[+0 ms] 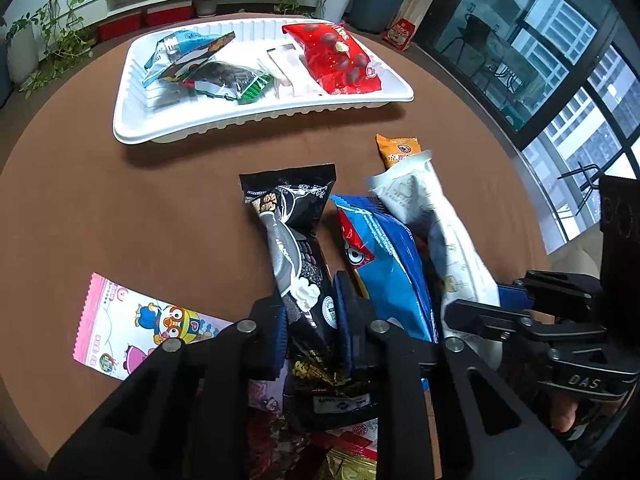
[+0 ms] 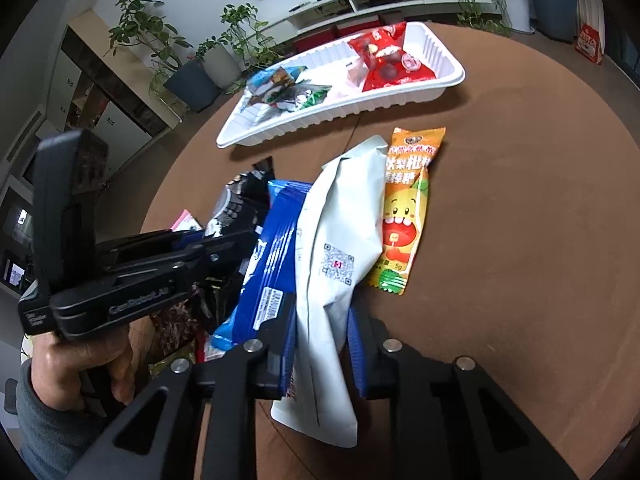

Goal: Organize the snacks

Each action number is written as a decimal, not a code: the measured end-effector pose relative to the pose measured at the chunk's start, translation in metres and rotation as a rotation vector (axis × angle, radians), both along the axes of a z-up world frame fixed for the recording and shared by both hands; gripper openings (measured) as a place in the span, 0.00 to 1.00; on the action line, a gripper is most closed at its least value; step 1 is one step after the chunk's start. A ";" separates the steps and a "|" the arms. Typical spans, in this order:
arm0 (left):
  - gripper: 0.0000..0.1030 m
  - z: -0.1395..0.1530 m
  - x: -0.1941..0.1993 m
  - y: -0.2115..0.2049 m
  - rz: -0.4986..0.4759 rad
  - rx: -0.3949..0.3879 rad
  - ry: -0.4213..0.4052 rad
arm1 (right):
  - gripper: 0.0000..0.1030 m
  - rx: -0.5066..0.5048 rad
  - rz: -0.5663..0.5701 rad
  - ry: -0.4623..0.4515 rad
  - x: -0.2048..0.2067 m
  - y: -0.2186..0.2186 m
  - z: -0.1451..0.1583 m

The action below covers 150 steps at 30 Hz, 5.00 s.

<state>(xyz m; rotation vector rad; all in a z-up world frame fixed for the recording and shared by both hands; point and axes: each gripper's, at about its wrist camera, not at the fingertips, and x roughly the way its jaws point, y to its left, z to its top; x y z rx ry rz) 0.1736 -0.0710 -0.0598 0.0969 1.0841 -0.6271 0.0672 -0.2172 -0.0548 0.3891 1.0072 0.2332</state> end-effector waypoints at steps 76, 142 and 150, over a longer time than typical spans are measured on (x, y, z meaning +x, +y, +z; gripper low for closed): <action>0.14 0.040 0.179 -0.044 0.193 0.012 -0.085 | 0.24 -0.222 0.088 -0.076 0.228 -0.014 0.032; 0.82 -0.002 0.021 0.060 -0.624 0.396 -0.216 | 0.57 -0.099 0.091 0.018 0.008 0.046 0.000; 0.80 -0.012 0.024 0.057 -0.695 0.394 -0.151 | 0.57 -0.098 0.085 0.045 0.011 0.041 -0.005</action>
